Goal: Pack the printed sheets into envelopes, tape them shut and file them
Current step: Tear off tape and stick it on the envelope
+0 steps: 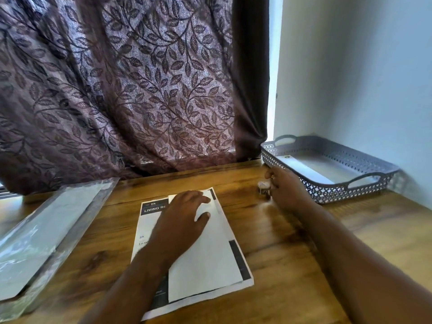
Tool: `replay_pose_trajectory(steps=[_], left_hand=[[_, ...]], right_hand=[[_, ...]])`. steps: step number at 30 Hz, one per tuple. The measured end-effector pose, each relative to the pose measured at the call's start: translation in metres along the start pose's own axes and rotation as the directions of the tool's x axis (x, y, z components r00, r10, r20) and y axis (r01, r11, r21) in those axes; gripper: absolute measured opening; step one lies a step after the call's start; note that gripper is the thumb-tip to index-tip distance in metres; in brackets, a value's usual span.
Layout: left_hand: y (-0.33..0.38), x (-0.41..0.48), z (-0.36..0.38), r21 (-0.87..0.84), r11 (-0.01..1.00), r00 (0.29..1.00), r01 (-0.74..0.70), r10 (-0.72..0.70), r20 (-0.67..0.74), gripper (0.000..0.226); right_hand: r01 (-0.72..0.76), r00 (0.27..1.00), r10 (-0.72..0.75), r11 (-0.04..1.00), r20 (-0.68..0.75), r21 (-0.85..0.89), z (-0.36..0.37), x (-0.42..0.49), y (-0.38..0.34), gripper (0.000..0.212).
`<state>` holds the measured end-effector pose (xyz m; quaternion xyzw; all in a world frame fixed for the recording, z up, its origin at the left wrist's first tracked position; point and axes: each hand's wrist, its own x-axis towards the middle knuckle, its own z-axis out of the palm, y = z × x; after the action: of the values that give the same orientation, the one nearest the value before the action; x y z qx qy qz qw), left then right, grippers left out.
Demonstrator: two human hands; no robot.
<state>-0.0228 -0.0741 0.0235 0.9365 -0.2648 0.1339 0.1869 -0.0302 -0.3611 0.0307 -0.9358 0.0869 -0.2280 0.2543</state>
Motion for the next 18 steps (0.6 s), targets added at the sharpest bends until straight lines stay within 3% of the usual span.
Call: replay_pose_trajectory(steps=[7,11,14,18], left_hand=[[-0.017,-0.011,0.000,0.011,1.000,1.000,0.001,-0.001,0.003,0.040],[-0.020,-0.013,-0.004,-0.023,1.000,1.000,-0.018,0.018,0.004,0.042],[-0.019,-0.014,-0.008,-0.108,0.994,0.999,-0.002,-0.002,-0.038,0.041],[-0.015,-0.013,-0.013,-0.435,0.895,0.994,0.096,-0.110,-0.008,0.042]], right_hand=[[0.055,0.995,-0.040,0.983,0.090,-0.173,0.010,0.013,0.015,0.029],[0.080,0.995,-0.067,0.980,0.076,-0.180,0.010,0.014,0.009,0.024],[0.169,0.982,-0.163,0.984,0.095,-0.052,0.013,0.005,-0.012,0.021],[0.316,0.919,-0.357,0.920,0.166,0.230,0.021,-0.014,-0.050,0.021]])
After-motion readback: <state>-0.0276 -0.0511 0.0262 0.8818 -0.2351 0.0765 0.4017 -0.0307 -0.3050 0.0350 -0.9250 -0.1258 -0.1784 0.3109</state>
